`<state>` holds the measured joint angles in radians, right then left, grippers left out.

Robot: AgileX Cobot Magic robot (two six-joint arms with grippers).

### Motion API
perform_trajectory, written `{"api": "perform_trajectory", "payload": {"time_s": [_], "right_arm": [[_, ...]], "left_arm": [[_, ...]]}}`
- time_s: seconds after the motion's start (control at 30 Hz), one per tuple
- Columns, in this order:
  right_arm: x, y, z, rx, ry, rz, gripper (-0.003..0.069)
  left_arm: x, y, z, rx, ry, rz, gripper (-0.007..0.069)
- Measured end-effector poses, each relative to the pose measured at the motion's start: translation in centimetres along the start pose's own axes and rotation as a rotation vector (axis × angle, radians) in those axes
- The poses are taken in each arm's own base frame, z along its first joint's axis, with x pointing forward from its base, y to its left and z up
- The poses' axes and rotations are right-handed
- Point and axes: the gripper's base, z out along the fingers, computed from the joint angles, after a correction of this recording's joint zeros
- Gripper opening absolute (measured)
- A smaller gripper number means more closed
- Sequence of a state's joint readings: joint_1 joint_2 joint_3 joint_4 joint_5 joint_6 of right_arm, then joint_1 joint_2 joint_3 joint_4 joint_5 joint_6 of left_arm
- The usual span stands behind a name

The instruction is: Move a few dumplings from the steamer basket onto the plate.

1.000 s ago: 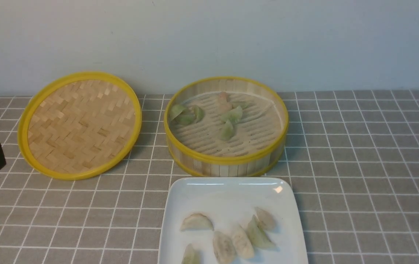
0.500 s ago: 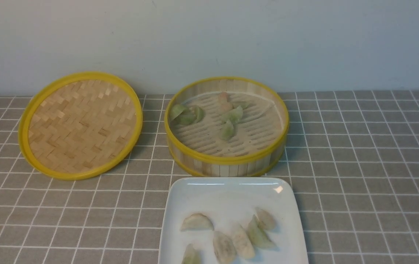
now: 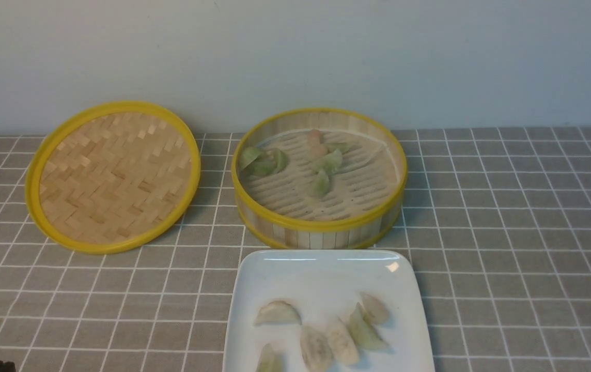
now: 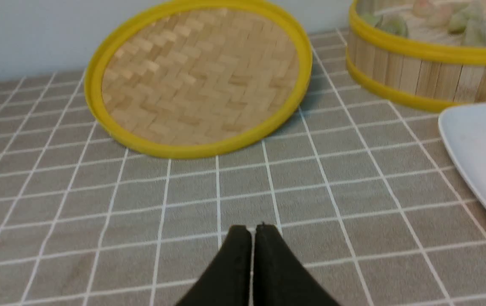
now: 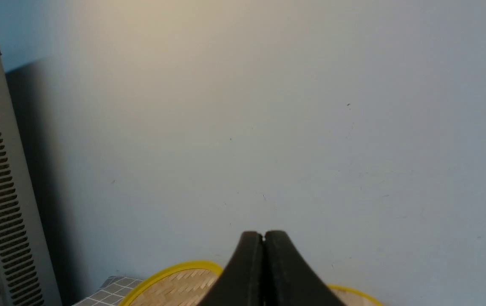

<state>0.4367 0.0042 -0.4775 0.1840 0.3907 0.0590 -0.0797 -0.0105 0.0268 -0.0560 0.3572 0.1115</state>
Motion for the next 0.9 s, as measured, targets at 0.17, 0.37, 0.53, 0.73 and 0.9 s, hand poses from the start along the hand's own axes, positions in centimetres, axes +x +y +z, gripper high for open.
{"api": "perform_trajectory", "payload": {"time_s": [0.17, 0.37, 0.53, 0.73, 0.9], "right_arm": [[0.0, 0.0, 0.0, 0.0, 0.0, 0.003, -0.0014], [0.0, 0.0, 0.0, 0.0, 0.0, 0.003, -0.0014], [0.0, 0.0, 0.0, 0.0, 0.0, 0.003, -0.0014], [0.0, 0.0, 0.0, 0.0, 0.0, 0.003, -0.0014], [0.0, 0.0, 0.0, 0.0, 0.0, 0.003, -0.0014]], "left_arm": [[0.13, -0.02, 0.0, 0.001, 0.013, 0.0, -0.0005], [0.13, -0.02, 0.0, 0.001, 0.013, 0.001, -0.0005], [0.13, -0.02, 0.0, 0.001, 0.013, 0.001, -0.0005], [0.13, -0.02, 0.0, 0.001, 0.013, 0.001, -0.0005], [0.14, -0.02, 0.0, 0.002, 0.014, 0.001, -0.0005]]}}
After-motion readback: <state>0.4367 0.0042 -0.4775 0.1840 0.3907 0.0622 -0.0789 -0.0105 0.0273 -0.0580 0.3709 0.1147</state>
